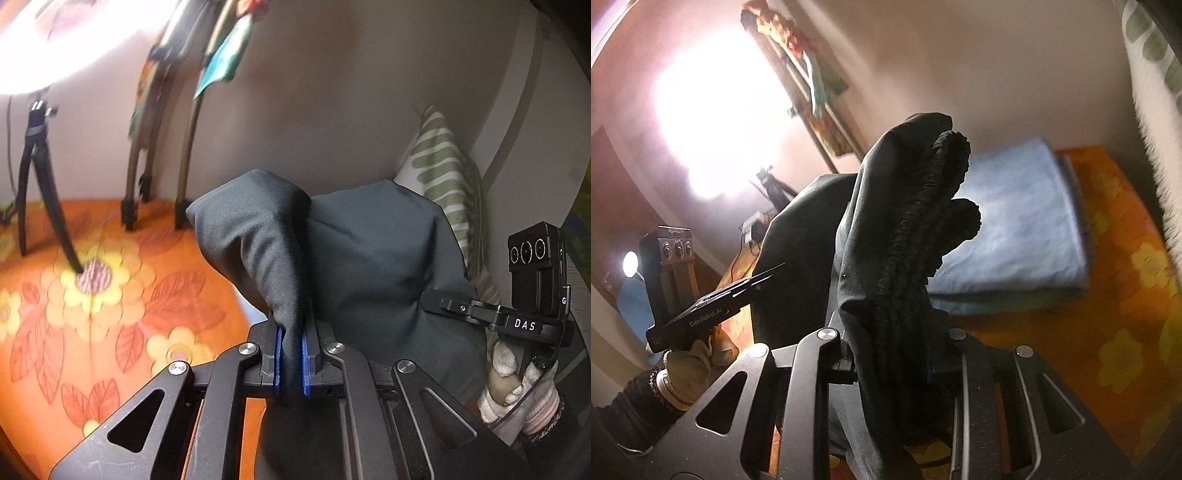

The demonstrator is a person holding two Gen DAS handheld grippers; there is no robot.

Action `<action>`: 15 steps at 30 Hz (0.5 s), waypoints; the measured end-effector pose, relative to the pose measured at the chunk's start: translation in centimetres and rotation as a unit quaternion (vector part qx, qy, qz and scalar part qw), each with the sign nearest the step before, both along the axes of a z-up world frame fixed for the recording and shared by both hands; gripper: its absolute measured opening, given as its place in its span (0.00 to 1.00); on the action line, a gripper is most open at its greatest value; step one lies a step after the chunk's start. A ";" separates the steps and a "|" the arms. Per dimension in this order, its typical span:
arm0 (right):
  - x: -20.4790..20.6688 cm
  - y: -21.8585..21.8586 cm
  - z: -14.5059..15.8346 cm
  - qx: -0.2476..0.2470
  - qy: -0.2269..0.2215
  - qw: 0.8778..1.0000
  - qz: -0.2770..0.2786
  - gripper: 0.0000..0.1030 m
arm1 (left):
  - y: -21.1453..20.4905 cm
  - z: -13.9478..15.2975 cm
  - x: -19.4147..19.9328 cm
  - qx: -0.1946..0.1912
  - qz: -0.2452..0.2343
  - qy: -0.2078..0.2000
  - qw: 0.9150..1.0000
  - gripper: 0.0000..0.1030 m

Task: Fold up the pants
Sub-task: 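Fold the lifted end over onto the trousers stack with the left tool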

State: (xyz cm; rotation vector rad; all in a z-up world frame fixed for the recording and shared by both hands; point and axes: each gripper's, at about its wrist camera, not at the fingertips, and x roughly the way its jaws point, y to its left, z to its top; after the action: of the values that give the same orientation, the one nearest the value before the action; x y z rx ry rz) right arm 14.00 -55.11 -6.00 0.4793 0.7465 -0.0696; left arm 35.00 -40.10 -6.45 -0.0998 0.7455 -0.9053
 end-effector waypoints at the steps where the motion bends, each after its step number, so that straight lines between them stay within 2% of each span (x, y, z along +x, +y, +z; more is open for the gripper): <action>1: -0.1 -0.3 0.7 -0.005 -0.004 1.000 -0.004 0.25 | -0.5 0.5 0.1 -0.003 0.000 -0.005 1.000 0.06; 7: 0.4 -2.5 3.3 -0.023 -0.022 0.999 -0.023 0.25 | -3.1 3.2 1.6 -0.014 -0.003 -0.032 0.999 0.06; 15: 3.1 -5.5 4.7 -0.043 -0.025 0.998 -0.041 0.24 | -5.8 4.0 4.3 -0.012 0.002 -0.049 0.999 0.06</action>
State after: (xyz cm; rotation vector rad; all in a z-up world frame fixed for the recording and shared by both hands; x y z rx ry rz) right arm 17.11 -60.57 -1.31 0.4281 0.6711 -0.1651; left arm 39.28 -45.87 -2.46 -0.0770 0.6442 -0.9089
